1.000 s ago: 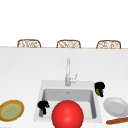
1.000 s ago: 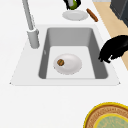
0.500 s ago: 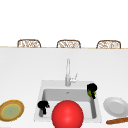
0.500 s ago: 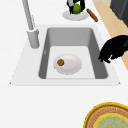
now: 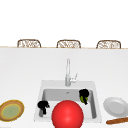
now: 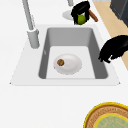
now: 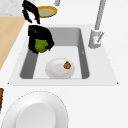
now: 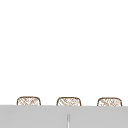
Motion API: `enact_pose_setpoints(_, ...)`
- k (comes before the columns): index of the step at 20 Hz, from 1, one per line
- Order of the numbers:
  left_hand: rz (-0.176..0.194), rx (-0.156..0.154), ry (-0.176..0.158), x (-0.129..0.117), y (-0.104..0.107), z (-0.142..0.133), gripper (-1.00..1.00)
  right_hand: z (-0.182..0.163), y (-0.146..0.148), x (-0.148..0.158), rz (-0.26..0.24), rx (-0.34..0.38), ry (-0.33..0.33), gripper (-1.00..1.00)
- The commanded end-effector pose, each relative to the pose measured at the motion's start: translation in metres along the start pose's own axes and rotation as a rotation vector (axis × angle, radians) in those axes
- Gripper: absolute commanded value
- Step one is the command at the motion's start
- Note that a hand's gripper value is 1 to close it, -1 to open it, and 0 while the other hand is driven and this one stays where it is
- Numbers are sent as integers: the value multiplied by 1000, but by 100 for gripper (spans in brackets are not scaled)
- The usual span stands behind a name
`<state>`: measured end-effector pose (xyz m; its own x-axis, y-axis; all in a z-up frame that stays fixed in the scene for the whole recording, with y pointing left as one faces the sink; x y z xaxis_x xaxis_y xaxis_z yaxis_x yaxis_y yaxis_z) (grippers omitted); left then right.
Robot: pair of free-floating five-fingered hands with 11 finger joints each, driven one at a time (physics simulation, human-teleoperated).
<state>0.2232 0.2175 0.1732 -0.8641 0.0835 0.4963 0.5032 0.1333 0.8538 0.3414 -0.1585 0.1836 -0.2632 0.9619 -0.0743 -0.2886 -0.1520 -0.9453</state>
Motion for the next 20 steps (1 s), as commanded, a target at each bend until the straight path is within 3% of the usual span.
enact_pose_setpoints(1,0,0,0,0,0,0,0,-14,15,30,-37,-13,-11,100)
enact_pose_setpoints(7,0,0,0,0,0,0,0,-36,60,50,-112,-9,45,100)
enact_pose_setpoints(17,0,0,0,0,0,0,0,-80,132,65,-144,9,87,100)
enact_pose_setpoints(20,0,0,0,0,0,0,0,-101,151,76,-127,31,76,100)
